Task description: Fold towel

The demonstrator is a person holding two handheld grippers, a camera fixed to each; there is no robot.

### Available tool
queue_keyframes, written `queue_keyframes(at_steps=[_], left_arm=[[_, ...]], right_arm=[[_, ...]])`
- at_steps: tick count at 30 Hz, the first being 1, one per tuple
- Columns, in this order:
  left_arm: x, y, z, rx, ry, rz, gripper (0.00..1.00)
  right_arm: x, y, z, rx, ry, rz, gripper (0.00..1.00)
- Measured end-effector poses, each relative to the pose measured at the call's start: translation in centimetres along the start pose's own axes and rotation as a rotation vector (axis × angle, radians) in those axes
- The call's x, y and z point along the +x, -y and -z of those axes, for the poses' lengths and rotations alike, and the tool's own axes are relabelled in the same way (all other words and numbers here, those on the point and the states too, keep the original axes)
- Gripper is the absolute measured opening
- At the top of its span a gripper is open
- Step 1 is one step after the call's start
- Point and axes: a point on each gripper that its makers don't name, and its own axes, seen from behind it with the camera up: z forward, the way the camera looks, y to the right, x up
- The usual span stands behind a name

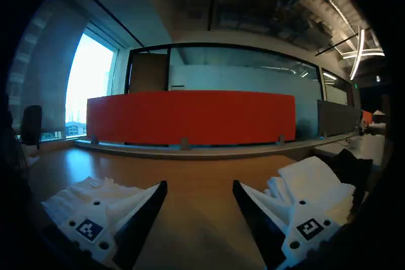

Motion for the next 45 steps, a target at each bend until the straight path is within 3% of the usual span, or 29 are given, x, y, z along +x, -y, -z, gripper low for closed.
queue_keyframes(at_steps=[23,30,33,45], left_arm=[[-0.1,-0.3,0.0,-0.011,0.0,0.0,0.93],[0.2,0.5,0.1,0.016,0.001,0.0,0.93],[1.3,0.8,0.2,0.024,0.0,-0.01,0.93],[11.6,-0.3,0.8,-0.005,-0.009,-0.011,0.93]], right_arm=[[0.0,0.0,0.1,0.0,0.0,0.001,1.0],[0.2,0.0,0.0,-0.007,0.013,0.017,1.0],[1.4,-0.1,0.0,-0.012,0.016,0.04,1.0],[10.8,0.8,0.4,-0.024,0.005,0.047,1.0]])
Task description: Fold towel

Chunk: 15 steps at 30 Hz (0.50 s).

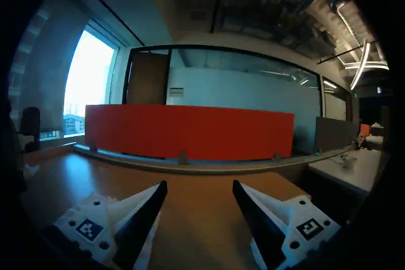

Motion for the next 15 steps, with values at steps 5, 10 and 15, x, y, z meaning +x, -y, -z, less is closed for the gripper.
queue_keyframes(at_steps=[5,10,15], left_arm=[[3.2,-0.3,0.3,-0.009,0.007,-0.017,0.92],[5.1,-0.9,0.5,-0.024,0.029,-0.026,0.93],[6.4,-1.8,0.7,-0.06,0.059,-0.038,0.93]], right_arm=[[3.4,0.1,0.2,-0.008,-0.012,-0.007,1.0],[5.4,0.3,0.4,0.001,0.007,-0.001,1.0],[6.7,1.2,0.7,0.043,0.041,0.023,1.0]])
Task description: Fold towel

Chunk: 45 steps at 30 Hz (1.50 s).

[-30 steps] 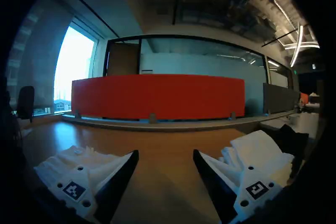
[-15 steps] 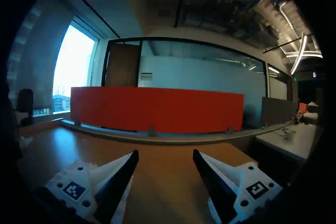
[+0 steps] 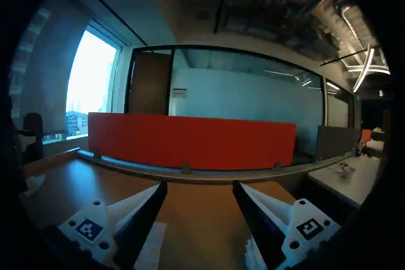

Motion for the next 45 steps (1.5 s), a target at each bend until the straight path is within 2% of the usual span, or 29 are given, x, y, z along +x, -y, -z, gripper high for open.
queue_keyframes(at_steps=[8,14,20,26,30,45], left_arm=[[0.4,-2.3,-0.1,-0.111,0.075,-0.026,0.93],[-0.8,-4.8,0.2,-0.232,0.145,-0.035,0.93],[-2.4,-6.4,0.5,-0.311,0.2,-0.039,0.93],[-3.6,-7.8,0.6,-0.37,0.225,-0.051,0.93],[-5.3,-8.7,0.7,-0.408,0.255,-0.073,0.92],[-14.4,-12.1,1.4,-0.518,0.394,-0.156,0.93]], right_arm=[[-0.2,3.1,0.2,0.163,0.096,0.081,1.0],[-1.9,6.0,0.8,0.318,0.189,0.14,1.0],[-3.4,7.9,1.3,0.422,0.255,0.171,1.0],[-4.7,8.9,1.3,0.477,0.29,0.196,1.0],[-6.2,9.2,1.4,0.5,0.317,0.211,1.0],[-14.3,10.2,2.8,0.562,0.457,0.228,1.0]])
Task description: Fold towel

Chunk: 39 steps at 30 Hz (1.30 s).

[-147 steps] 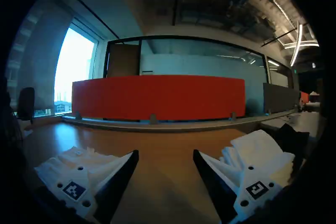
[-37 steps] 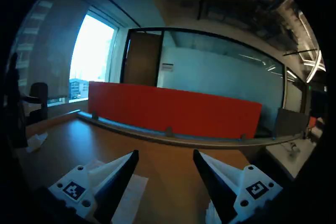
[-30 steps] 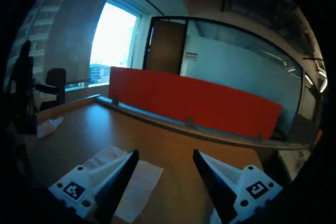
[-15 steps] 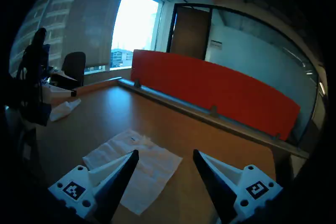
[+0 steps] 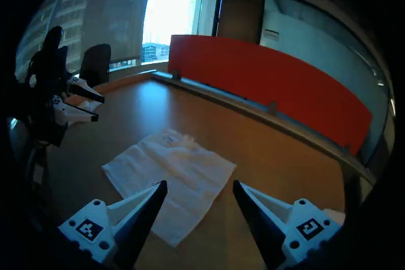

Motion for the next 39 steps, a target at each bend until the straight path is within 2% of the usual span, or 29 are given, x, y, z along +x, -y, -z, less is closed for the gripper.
queue_keyframes(at_steps=[6,15,22,39], left_arm=[[-3.0,-1.3,-1.5,-0.036,0.056,-0.016,0.93],[-7.1,-2.3,-3.3,-0.071,0.144,-0.041,0.93],[-10.1,-2.9,-4.6,-0.101,0.213,-0.042,0.93],[-15.2,-4.6,-5.7,-0.154,0.336,-0.061,0.93]], right_arm=[[-3.0,1.2,-1.4,0.028,0.049,0.002,1.0],[-6.7,2.7,-3.1,0.062,0.116,0.008,1.0],[-9.3,3.8,-4.1,0.094,0.166,0.021,1.0],[-14.3,5.1,-4.7,0.154,0.285,0.054,0.99]])
